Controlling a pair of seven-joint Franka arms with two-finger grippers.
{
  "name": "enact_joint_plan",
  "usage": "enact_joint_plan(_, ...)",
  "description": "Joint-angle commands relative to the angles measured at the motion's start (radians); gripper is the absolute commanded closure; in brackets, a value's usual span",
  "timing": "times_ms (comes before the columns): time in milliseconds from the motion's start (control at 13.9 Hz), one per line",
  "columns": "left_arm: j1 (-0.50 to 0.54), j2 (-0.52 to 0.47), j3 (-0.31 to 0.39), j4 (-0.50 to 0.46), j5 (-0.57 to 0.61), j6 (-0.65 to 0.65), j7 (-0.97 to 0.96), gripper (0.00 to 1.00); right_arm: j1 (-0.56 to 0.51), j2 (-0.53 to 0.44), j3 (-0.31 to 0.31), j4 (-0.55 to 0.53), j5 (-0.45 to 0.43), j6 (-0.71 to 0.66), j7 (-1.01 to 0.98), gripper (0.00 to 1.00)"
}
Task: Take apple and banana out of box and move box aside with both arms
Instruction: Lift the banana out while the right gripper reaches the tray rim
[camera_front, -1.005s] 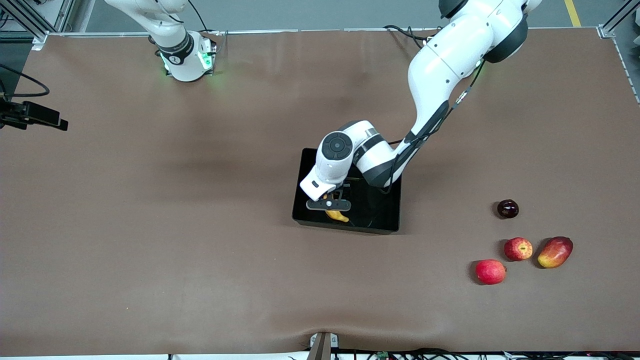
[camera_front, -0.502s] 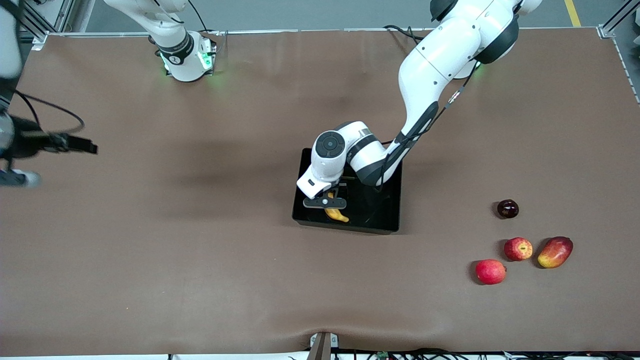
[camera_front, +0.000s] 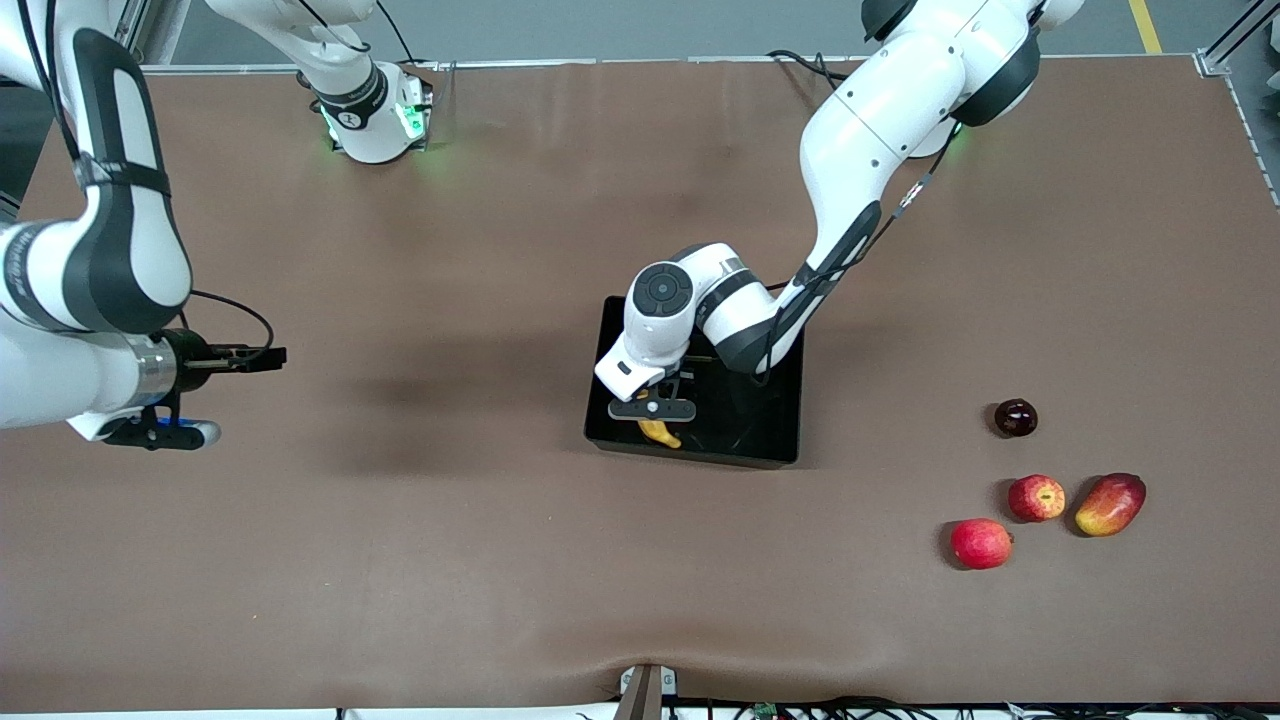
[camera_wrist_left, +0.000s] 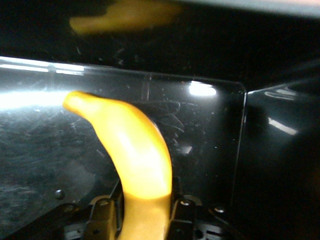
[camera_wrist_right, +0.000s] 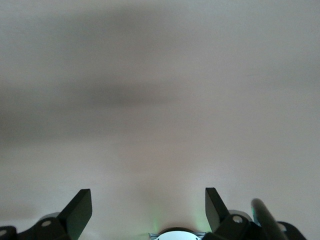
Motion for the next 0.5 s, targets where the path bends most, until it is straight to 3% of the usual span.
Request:
enact_joint_plan(0, -0.002, -0.087, 0.006, -0.009, 0.022, -0.089, -0.022, 1.00, 0.034, -0.042, 0.007, -0.067, 0.042, 0.038, 0.061, 0.00)
enact_joint_plan(144, 0.007, -0.136, -0.001, -0.009, 0.021, -0.121, -0.017, 1.00, 0.059, -0.039, 0.007, -0.085, 0.122, 0.066, 0.145, 0.00)
enact_joint_plan(431, 0.096, -0.279, -0.015, -0.017, -0.010, -0.233, 0.047, 1.00, 0.150, -0.042, 0.007, -0.102, 0.173, 0.110, 0.228, 0.00)
